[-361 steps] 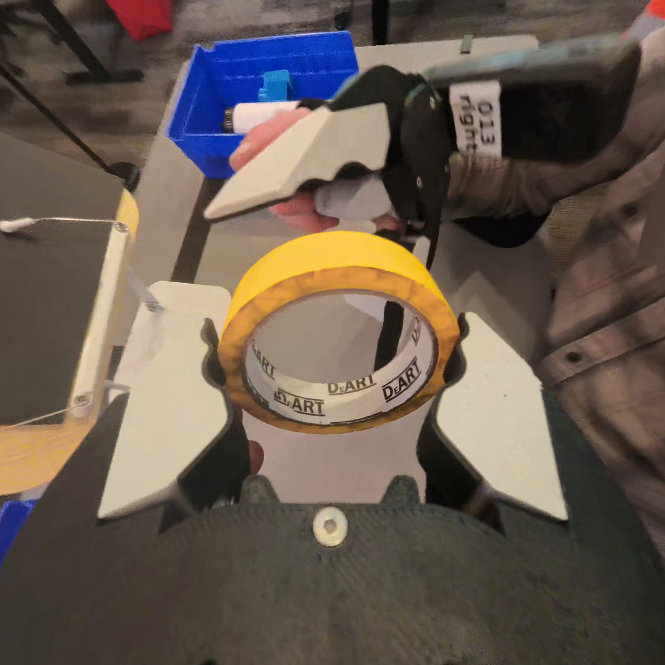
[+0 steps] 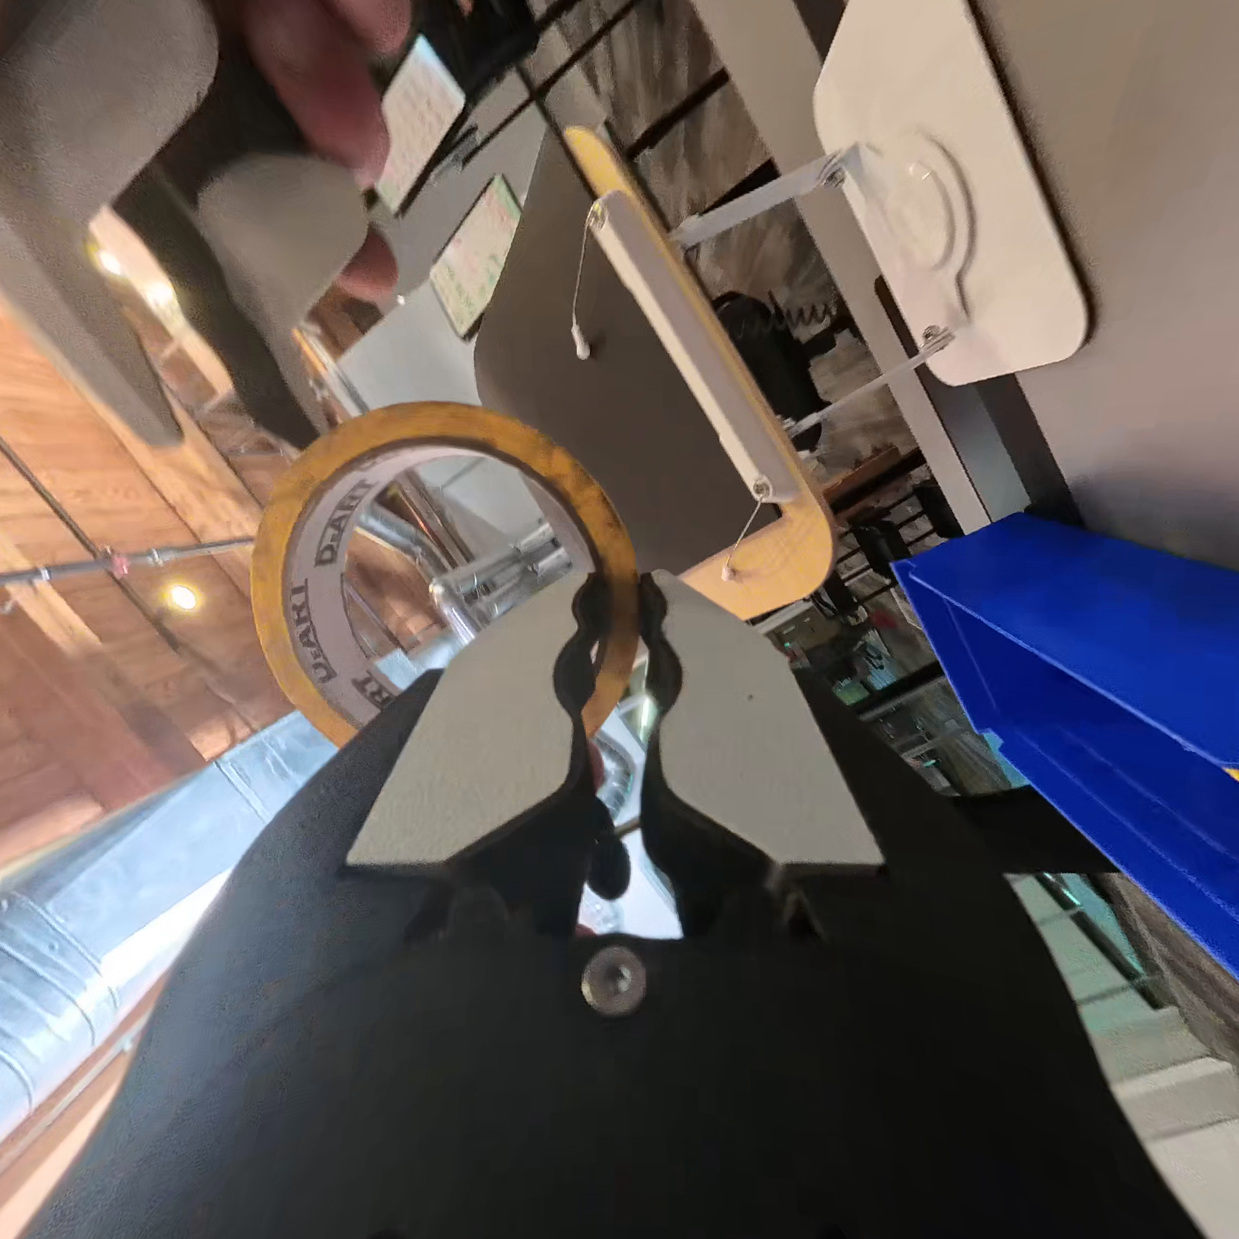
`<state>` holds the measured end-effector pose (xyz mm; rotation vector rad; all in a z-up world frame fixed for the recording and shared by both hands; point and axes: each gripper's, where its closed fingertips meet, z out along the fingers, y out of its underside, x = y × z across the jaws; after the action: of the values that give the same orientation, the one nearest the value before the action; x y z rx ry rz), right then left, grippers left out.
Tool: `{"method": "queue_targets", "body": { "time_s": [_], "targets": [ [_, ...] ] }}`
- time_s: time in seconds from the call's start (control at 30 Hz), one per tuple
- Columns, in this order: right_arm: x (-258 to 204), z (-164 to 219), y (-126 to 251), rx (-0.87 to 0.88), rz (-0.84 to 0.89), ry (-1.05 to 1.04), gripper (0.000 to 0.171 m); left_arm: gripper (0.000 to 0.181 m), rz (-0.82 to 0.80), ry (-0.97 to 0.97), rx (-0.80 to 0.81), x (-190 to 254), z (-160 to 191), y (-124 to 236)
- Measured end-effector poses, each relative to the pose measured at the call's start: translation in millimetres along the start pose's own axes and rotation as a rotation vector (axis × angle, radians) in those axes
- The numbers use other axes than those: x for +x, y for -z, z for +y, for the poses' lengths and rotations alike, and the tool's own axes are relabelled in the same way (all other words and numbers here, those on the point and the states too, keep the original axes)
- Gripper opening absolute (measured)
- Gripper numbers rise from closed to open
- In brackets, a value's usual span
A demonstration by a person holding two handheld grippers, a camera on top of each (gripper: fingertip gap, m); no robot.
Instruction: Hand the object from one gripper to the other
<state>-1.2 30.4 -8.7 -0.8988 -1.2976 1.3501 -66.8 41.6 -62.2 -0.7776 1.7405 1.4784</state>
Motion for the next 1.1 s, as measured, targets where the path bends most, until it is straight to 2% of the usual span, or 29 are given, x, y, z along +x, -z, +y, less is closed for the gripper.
{"method": "queue_targets", "body": {
  "time_s": [0.1, 0.2, 0.23, 0.27, 0.3, 0.5, 0.57, 0.63, 0.7, 0.77, 0.9, 0.97, 1.03, 1.1],
  "targets": [
    [-3, 12, -10, -0.077, 0.018, 0.015, 0.049, 0.011, 0.007, -0.031, 0.011, 0, -7, -5],
    [3, 23, -14, -0.13, 0.059, 0.004, 0.044, 0.011, 0.001, -0.05, 0.019, -1, -13, -9],
    [3, 23, -15, -0.126, 0.059, 0.002, 0.039, 0.011, 0.002, -0.054, 0.028, -1, -16, -9],
    [4, 22, -15, -0.119, 0.065, -0.003, 0.028, 0.011, 0.009, -0.049, 0.031, 1, -18, -10],
    [6, 22, -16, -0.112, 0.078, -0.006, 0.026, 0.011, 0.006, -0.043, 0.027, 1, -18, -11],
    [17, 17, -14, -0.05, 0.128, -0.027, 0.026, 0.014, -0.033, 0.072, 0.002, -5, -11, -14],
    [23, 15, -9, -0.034, 0.141, -0.031, 0.026, 0.027, -0.046, 0.18, 0.026, -10, -12, -5],
    [23, 10, -2, 0.002, 0.117, -0.033, 0.026, 0.03, -0.102, 0.329, 0.068, -25, -9, 11],
    [14, 6, 3, 0.031, 0.037, -0.037, 0.026, 0.031, -0.142, 0.599, 0.172, -45, -6, 31],
    [1, 1, 7, 0.062, -0.051, -0.026, 0.026, 0.035, -0.104, 0.871, 0.278, -58, 0, 46],
    [-38, 1, 14, 0.072, -0.284, -0.01, 0.026, 0.054, 0.126, 1.324, 0.579, -71, -9, 58],
    [-56, 6, 16, 0.053, -0.378, 0.008, 0.026, 0.057, 0.353, 1.465, 0.742, -70, -27, 64],
    [-71, 9, 20, 0.042, -0.47, 0.005, 0.026, 0.055, 0.576, 1.521, 0.9, -67, -51, 75],
    [-82, 15, 22, 0.013, -0.531, 0.01, 0.026, 0.052, 0.689, 1.511, 1.006, -65, -68, 84]
  ]
}}
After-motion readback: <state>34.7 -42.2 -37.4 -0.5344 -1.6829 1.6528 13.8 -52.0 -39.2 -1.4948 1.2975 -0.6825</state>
